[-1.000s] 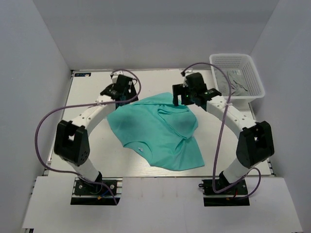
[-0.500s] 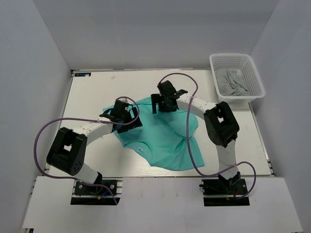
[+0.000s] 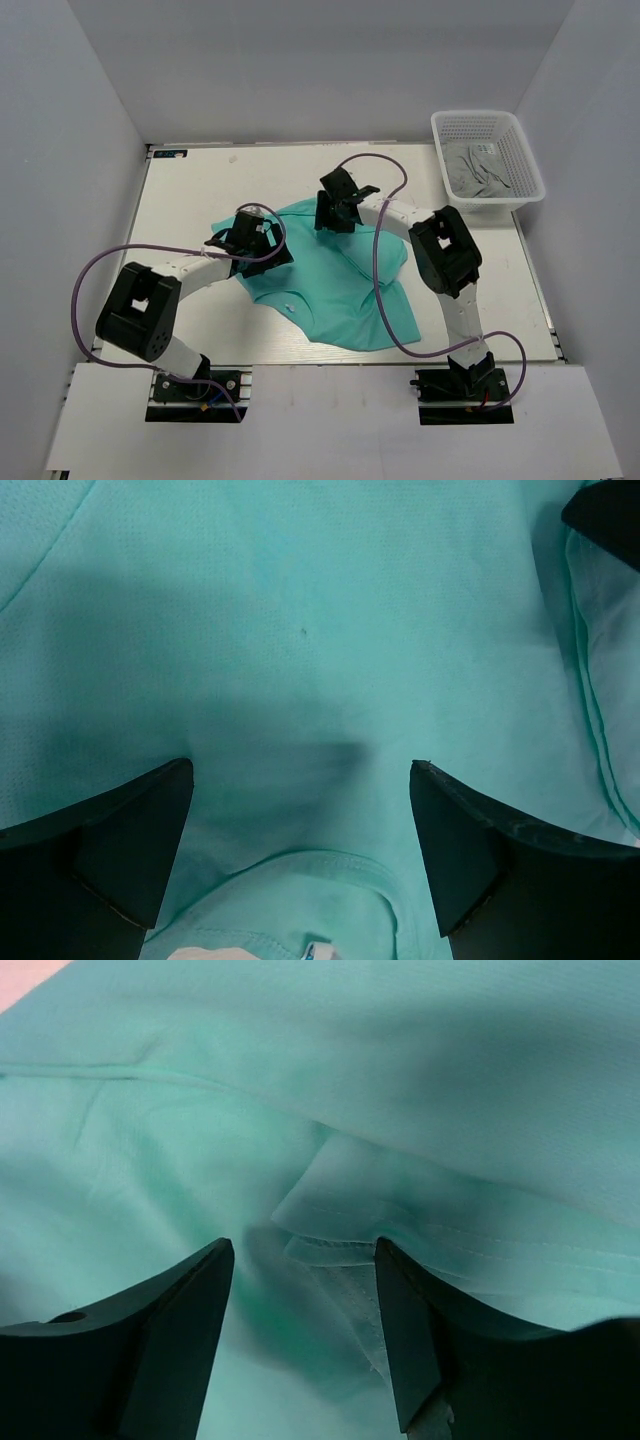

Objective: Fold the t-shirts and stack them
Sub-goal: Flatten out the tshirt

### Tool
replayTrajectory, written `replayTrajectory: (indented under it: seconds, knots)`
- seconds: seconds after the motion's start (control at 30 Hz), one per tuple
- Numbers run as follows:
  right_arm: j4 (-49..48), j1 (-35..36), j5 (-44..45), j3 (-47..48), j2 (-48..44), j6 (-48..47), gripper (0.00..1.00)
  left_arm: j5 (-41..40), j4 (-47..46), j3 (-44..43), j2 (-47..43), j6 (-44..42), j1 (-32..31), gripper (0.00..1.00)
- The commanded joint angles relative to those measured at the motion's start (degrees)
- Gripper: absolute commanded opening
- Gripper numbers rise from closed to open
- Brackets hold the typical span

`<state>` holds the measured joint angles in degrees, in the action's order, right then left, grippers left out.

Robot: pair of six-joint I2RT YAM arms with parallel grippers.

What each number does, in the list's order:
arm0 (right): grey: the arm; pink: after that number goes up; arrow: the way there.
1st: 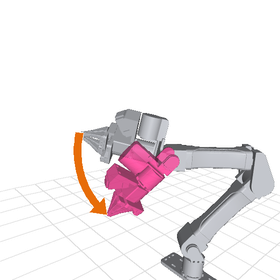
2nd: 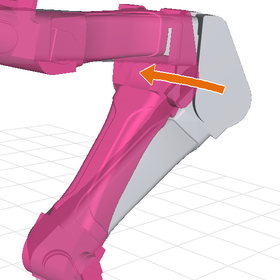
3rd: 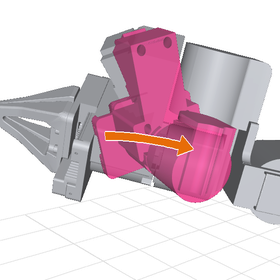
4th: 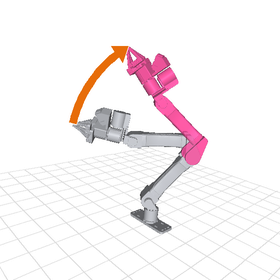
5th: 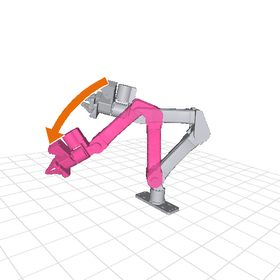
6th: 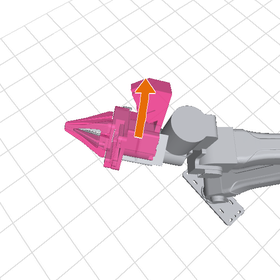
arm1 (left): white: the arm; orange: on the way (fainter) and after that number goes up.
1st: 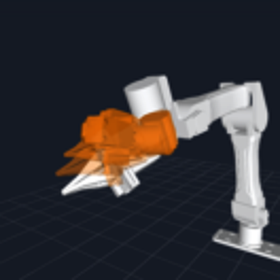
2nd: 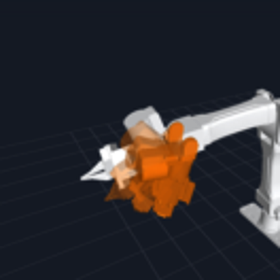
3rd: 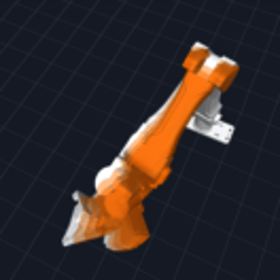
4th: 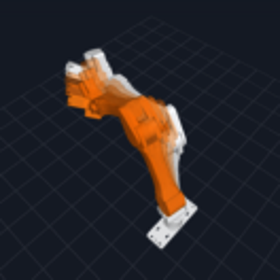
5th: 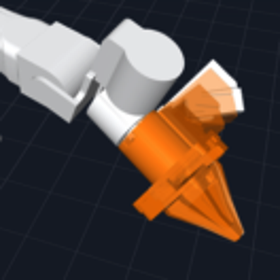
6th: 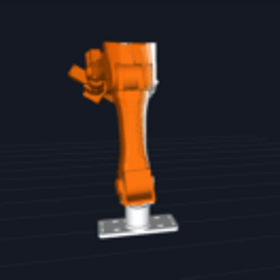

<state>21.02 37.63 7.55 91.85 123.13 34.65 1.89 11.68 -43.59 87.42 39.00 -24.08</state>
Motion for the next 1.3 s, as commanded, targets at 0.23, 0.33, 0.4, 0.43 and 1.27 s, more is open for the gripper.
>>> replayTrajectory:
  seconds: [0.23,0.33,0.4,0.43,1.27]
  knots:
    - [-0.2,0.3,6.2,2.9,1.6,4.2,0.04,-5.6,3.8,4.4,-0.5,0.8,-0.2,1.0]
    - [0.8,0.3,8.4,3.3,0.5,3.8,0.0,-6.9,4.3,5.0,-1.2,0.8,-0.2,1.0]
    - [1.2,0.4,10.3,3.9,-0.4,2.4,0.0,-7.5,4.9,5.6,-1.7,0.8,0.3,1.0]
    - [1.7,0.3,11.2,3.9,-1.3,1.9,0.0,-7.5,5.5,5.6,-2.2,1.4,0.3,1.0]
    - [-6.4,-13.7,22.3,-3.6,-16.2,-24.8,0.0,-17.5,11.4,-1.4,3.9,-0.7,0.9,1.0]
